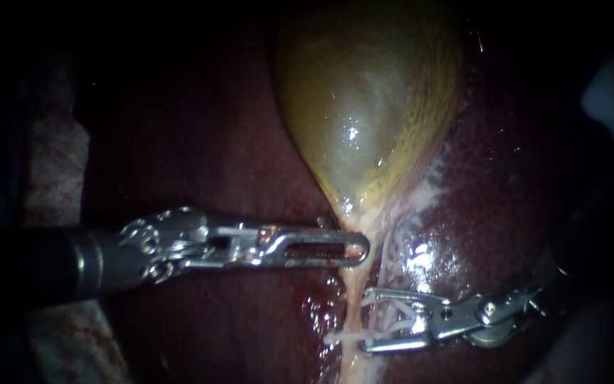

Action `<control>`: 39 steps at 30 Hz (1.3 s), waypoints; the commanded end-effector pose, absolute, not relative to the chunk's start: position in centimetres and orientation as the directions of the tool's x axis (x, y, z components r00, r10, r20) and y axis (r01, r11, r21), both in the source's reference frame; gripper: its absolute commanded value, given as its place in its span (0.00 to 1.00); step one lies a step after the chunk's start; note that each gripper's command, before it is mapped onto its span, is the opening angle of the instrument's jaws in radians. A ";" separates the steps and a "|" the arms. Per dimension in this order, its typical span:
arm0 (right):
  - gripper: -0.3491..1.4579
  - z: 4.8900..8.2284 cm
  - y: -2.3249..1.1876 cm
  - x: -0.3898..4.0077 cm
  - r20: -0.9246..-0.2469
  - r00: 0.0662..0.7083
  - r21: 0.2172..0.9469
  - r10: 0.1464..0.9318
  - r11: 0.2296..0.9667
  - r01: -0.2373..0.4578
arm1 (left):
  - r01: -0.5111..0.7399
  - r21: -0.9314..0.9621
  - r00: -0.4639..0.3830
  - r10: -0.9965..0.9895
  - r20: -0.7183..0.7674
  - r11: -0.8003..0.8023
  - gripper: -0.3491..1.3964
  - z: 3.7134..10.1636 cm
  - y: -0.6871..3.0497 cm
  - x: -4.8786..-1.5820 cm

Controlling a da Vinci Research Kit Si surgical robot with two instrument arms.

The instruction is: Clipping second clip left tube

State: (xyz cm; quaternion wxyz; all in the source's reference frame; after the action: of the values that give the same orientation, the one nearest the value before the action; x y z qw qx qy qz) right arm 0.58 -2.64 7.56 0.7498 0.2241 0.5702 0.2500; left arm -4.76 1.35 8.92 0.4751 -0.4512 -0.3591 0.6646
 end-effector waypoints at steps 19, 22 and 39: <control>0.49 7.62 -2.60 0.73 -0.645 0.231 0.711 0.728 0.683 -0.167 | -0.308 -0.906 -0.141 0.956 -0.259 -0.291 0.00 8.92 1.35 -4.76; 0.49 7.61 -2.61 0.78 -0.636 0.227 0.719 0.737 0.674 -0.173 | -0.308 -0.906 -0.141 0.956 -0.259 -0.290 0.00 8.92 1.35 -4.76; 0.48 7.68 -2.65 0.99 -0.588 0.200 0.758 0.784 0.620 -0.202 | -0.308 -0.906 -0.141 0.956 -0.259 -0.290 0.00 8.92 1.35 -4.76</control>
State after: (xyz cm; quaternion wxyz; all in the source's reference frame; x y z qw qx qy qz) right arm 0.99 -2.65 7.69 0.7237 0.2745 0.5325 0.3425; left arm -4.77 1.35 8.93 0.4754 -0.4512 -0.3589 0.6645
